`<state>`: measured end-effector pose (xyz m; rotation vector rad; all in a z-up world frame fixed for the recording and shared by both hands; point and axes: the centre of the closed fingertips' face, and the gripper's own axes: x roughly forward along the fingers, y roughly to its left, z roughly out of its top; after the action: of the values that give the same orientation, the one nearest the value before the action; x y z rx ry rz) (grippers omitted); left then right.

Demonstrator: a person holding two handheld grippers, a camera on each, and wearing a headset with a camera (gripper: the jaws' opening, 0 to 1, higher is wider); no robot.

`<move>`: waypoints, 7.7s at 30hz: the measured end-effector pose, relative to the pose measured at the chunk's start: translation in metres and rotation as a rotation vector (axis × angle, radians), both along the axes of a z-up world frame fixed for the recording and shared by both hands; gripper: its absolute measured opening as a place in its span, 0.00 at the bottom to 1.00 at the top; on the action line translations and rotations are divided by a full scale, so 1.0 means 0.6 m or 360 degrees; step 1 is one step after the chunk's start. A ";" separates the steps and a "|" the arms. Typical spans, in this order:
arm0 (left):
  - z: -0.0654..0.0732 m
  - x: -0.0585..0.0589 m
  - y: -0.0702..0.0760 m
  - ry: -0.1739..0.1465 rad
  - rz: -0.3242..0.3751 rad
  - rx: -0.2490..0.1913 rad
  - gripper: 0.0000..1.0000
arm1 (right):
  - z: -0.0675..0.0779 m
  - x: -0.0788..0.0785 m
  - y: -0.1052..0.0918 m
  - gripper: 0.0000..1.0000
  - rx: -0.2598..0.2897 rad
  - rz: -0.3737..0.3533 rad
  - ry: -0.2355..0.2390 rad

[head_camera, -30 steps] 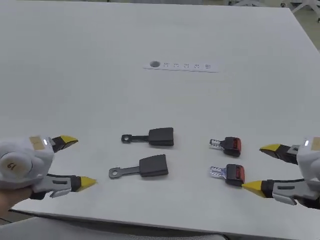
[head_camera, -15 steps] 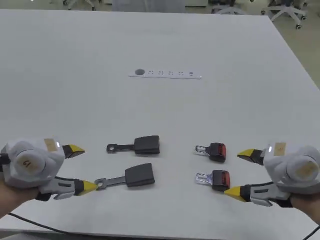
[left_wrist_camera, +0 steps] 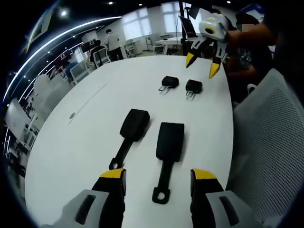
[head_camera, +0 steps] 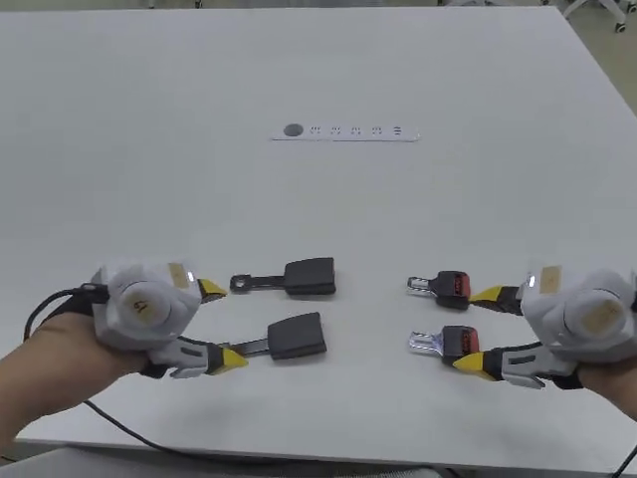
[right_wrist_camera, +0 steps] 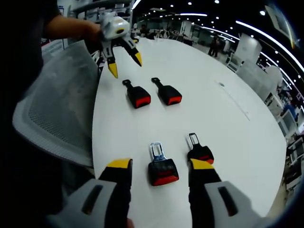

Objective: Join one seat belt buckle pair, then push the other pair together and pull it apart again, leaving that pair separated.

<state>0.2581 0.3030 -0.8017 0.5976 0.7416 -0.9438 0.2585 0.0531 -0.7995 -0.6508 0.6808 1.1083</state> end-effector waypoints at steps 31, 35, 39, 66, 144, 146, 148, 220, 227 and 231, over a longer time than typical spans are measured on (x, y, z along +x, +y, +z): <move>-0.094 0.022 -0.085 0.0100 -0.0321 0.0114 0.34 | -0.109 0.015 -0.025 0.37 -0.0226 0.0185 0.0182; -0.097 0.018 -0.087 0.0115 -0.0370 0.0128 0.34 | -0.107 0.015 -0.025 0.35 -0.0242 0.0197 0.0178; -0.096 0.013 -0.090 0.0100 -0.0413 0.0156 0.33 | -0.108 0.016 -0.025 0.35 -0.0247 0.0217 0.0193; -0.098 0.013 -0.092 0.0143 -0.0527 0.0226 0.33 | -0.105 0.006 0.125 0.35 -0.0186 0.0291 0.0133; -0.100 0.016 -0.095 0.0189 -0.0680 0.0240 0.32 | -0.100 0.009 0.210 0.33 -0.0107 0.0356 0.0080; -0.099 0.016 -0.097 0.0190 -0.0673 0.0249 0.33 | -0.100 0.009 0.211 0.34 -0.0101 0.0345 0.0084; -0.099 0.017 -0.096 0.0199 -0.0647 0.0250 0.33 | -0.101 0.008 0.211 0.34 -0.0104 0.0347 0.0072; -0.090 0.166 -0.117 0.0158 -0.0713 0.0313 0.33 | -0.089 0.150 0.044 0.32 -0.0287 0.0248 0.0060; -0.090 0.167 -0.118 0.0149 -0.0724 0.0328 0.33 | -0.090 0.147 0.106 0.32 -0.0270 0.0285 0.0034; -0.091 0.167 -0.118 0.0157 -0.0728 0.0323 0.33 | -0.090 0.152 0.134 0.32 -0.0264 0.0263 0.0038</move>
<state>0.3581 0.2325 -0.8560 0.9286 0.8108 -1.3353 0.3499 0.1335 -0.8538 -0.8488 0.7553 1.2213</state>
